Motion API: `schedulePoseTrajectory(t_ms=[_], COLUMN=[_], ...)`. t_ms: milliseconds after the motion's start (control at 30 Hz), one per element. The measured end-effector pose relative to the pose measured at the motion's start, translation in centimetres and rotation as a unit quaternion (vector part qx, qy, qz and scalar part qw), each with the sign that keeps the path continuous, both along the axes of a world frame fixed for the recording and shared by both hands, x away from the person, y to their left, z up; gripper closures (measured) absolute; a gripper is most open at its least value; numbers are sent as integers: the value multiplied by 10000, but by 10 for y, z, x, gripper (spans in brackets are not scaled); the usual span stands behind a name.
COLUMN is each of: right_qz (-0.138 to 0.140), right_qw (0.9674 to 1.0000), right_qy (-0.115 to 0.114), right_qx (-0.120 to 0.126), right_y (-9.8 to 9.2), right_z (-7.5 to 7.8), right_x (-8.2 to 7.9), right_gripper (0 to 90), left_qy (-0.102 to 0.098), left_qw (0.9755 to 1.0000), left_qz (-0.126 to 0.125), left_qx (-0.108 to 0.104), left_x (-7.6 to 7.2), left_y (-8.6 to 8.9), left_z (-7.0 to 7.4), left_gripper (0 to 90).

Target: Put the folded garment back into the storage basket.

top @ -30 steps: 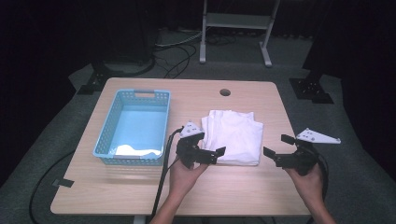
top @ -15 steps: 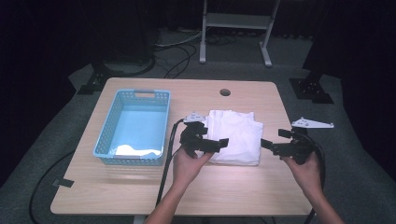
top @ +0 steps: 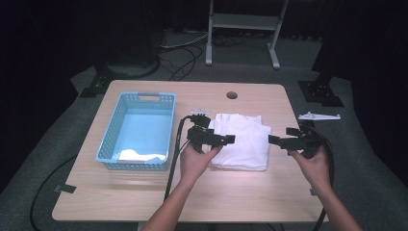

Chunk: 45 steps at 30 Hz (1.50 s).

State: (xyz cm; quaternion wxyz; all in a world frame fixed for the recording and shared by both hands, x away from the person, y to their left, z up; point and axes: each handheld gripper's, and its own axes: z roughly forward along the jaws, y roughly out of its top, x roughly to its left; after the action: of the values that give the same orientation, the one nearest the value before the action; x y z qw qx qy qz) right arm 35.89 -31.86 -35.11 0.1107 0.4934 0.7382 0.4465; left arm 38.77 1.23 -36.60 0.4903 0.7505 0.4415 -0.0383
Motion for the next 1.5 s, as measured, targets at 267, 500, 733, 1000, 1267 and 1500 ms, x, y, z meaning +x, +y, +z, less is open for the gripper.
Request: schedulePoseTrajectory(t_ms=[267, 500, 733, 1000, 1267, 1500], right_qz=[-4, -86, -129, -133, -128, -185], right_qw=[9997, 9989, 9980, 9965, 9937, 9903], right_qy=[228, 446, 588, 783, 1078, 1350], right_qx=[45, 79, 170, 278, 282, 253], right_y=[1, -2, -1, 2, 4, 2], right_z=[1, 4, 3, 3, -8, -17], right_x=[13, 24, 32, 43, 53, 61], right_gripper=[50, 49, 49, 49, 52, 55], left_qy=[173, 363, 603, 788, 1162, 1377], left_qw=[9998, 9993, 9980, 9964, 9924, 9884], left_qz=[28, 97, 157, 206, 321, 457], left_qx=[111, 64, 100, 254, 234, 452], left_x=[12, 22, 31, 40, 51, 56], left_y=[-4, -4, -5, -10, -8, -7], left_z=[3, 4, 4, 2, -9, -18], left_gripper=[24, 24, 24, 26, 26, 27])
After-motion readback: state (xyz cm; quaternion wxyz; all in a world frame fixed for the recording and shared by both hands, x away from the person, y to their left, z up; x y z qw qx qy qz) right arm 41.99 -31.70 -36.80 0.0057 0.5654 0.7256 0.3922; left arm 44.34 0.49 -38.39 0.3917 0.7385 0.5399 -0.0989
